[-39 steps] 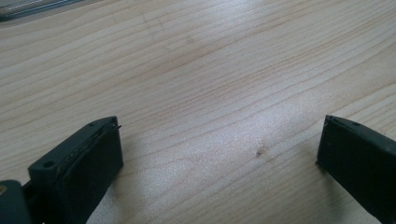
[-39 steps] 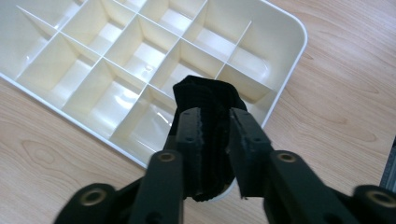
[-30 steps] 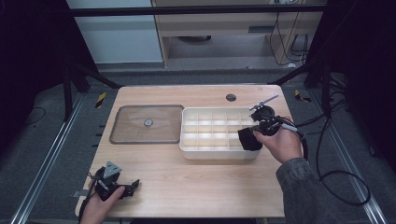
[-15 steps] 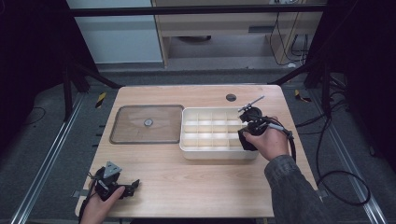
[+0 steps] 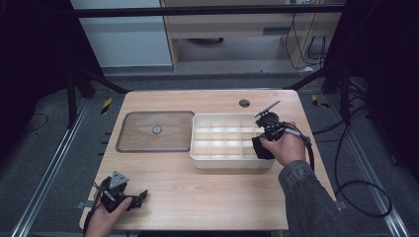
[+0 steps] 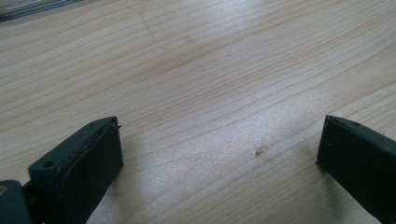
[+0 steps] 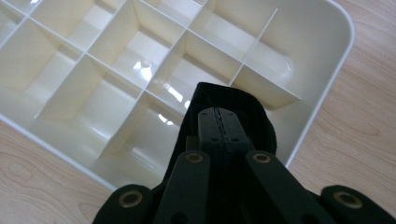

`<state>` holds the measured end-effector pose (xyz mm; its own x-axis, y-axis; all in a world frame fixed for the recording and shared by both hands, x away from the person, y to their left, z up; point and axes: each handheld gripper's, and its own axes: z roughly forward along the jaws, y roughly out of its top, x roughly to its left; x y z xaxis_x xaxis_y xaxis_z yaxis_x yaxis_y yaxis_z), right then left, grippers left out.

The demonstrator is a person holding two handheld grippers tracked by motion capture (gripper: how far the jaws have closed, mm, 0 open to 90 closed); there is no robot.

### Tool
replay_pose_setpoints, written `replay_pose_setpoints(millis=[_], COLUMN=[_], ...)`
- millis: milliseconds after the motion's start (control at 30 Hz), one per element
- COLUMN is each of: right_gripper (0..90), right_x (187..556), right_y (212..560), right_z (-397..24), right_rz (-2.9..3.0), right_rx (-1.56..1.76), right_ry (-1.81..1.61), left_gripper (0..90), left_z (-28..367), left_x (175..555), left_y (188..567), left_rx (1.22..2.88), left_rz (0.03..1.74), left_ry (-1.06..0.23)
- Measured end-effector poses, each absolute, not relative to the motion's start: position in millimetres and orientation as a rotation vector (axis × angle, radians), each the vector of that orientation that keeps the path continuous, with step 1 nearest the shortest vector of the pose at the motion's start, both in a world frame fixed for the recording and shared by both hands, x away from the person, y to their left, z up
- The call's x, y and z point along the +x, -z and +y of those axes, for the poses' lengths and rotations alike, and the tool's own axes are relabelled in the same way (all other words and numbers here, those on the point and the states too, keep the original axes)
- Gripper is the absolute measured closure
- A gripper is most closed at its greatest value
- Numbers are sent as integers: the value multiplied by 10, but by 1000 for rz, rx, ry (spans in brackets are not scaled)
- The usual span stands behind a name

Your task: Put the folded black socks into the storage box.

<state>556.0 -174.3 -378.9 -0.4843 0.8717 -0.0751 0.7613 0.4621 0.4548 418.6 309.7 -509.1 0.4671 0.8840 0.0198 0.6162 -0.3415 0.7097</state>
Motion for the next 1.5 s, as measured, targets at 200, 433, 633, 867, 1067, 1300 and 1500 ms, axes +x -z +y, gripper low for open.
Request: replay_pose_setpoints(millis=[200,433,633,867,1067,1300,1500], right_gripper=[900,900,900,900,900,900,900], right_x=[5591,5603,5591,5579,5554,5518,5477], right_y=[3852,3918,3963,4032,4100,4144,4208], right_z=[-1812,-1883,-1905,-1893,-1883,-1896,-1919], right_rz=[2414,2402,2405,2421,2437,2451,2460], right_rx=[1406,1433,1437,1440,1440,1451,1465], right_ry=[-488,-460,-458,-447,-441,-450,-467], left_gripper=[0,0,0,0,0,0,0], left_z=[3094,3094,3093,3094,3095,3094,3095], left_x=[4185,4183,4181,4183,4182,4181,4181], left_y=[5093,5092,5092,5092,5091,5092,5090], left_rx=[2076,2079,2080,2081,2083,2083,2086], left_rz=[1240,1238,1236,1233,1231,1231,1229], left_ry=[-541,-540,-537,-541,-541,-540,-540])
